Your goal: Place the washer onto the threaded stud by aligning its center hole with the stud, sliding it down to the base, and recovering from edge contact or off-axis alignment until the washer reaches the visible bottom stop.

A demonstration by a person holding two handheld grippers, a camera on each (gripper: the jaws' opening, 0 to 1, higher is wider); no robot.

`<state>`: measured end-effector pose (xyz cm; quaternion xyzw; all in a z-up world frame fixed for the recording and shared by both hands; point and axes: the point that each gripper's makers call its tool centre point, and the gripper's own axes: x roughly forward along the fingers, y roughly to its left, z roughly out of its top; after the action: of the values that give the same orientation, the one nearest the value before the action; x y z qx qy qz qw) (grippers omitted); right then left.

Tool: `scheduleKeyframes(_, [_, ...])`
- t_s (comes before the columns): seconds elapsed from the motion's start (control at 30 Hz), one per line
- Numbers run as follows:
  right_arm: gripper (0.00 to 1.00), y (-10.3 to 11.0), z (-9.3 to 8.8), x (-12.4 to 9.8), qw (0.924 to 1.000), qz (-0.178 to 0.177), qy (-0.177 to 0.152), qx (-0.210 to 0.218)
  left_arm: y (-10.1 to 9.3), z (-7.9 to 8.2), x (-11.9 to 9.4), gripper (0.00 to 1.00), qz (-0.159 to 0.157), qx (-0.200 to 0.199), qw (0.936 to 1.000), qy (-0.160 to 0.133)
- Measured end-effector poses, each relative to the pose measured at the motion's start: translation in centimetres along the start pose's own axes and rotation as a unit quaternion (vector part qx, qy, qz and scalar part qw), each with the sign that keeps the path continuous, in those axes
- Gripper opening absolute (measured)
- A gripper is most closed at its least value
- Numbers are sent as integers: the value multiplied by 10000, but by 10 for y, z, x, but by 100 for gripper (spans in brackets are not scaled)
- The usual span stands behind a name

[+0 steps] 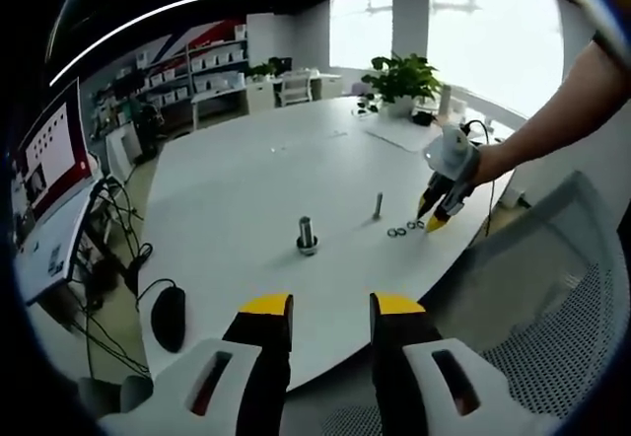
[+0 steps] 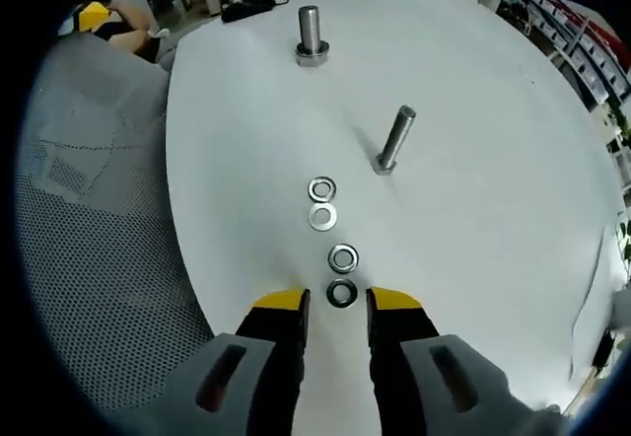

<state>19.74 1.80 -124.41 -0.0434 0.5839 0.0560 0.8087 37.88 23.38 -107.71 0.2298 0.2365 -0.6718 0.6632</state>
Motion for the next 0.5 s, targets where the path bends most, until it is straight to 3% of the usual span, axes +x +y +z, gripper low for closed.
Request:
scheduleKeyframes(0.13, [24, 4, -1, -1, 9996, 103, 96, -263, 0, 0, 1, 29, 9, 8, 10000, 5])
scheduleKeyframes(0.2, [24, 6, 0, -2, 9970, 204, 259, -703, 1, -1, 1, 29, 20, 10, 10000, 12])
scheduleKeyframes(0.3, [24, 5, -2, -1, 9966, 231, 446, -654, 1, -2, 1, 29, 26, 17, 10000, 35])
scheduleKeyframes(0.37, [24, 3, 1, -2, 9927, 242, 700, -951, 1, -2, 1, 29, 32, 28, 10000, 42])
scheduleKeyframes(0.5, [21, 4, -1, -2, 9906, 239, 881, -1014, 2, -2, 1, 29, 56, 28, 10000, 33])
